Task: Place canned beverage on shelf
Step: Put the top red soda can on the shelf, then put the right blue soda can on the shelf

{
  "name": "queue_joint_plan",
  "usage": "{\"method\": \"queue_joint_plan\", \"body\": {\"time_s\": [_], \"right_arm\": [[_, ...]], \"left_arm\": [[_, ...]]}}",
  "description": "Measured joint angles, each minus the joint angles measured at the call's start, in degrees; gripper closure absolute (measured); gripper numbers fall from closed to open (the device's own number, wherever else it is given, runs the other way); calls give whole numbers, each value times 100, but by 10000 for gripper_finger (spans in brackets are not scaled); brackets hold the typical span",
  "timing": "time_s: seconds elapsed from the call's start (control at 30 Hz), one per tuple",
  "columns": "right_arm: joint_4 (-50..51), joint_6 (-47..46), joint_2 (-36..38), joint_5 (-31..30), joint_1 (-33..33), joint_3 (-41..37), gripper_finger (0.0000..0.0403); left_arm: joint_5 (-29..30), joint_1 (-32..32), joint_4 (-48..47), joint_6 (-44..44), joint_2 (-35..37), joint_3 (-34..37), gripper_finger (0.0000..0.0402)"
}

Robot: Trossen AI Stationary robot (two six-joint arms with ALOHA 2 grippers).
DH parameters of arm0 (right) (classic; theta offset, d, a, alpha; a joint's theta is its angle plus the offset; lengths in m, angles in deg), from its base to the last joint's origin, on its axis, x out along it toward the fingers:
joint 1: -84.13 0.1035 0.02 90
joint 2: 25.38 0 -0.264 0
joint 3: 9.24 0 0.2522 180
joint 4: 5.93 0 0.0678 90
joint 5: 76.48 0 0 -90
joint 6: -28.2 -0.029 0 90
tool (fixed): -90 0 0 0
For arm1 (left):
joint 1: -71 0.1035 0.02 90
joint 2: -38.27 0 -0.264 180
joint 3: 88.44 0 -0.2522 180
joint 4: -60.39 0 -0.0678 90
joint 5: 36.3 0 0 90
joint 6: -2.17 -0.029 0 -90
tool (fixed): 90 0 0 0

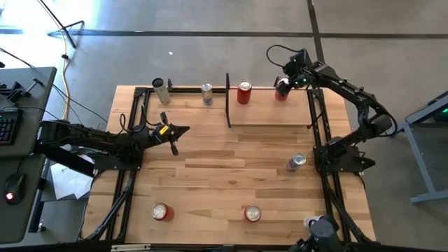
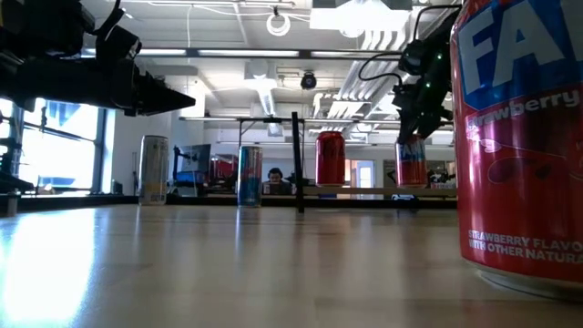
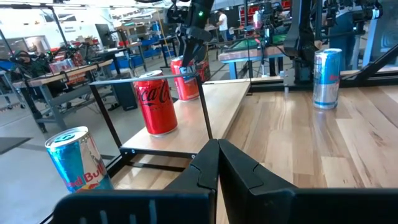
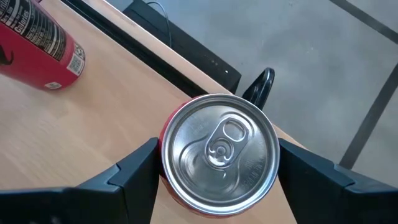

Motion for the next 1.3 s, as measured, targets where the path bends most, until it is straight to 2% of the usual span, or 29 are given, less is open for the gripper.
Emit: {"method": "queue_joint_plan", "body": {"time_s": [0.63, 0.87, 1.3], "right_arm": [[161, -93, -2, -15, 1, 7, 136], [416, -162, 9, -116, 34, -51, 67], [405, -219, 564, -409, 310, -20, 56]], "left_arm": [[0, 0, 0, 0, 1, 0, 401], [0, 0, 0, -1, 0, 0, 401], [2, 2, -2, -4, 0, 0, 401]]}}
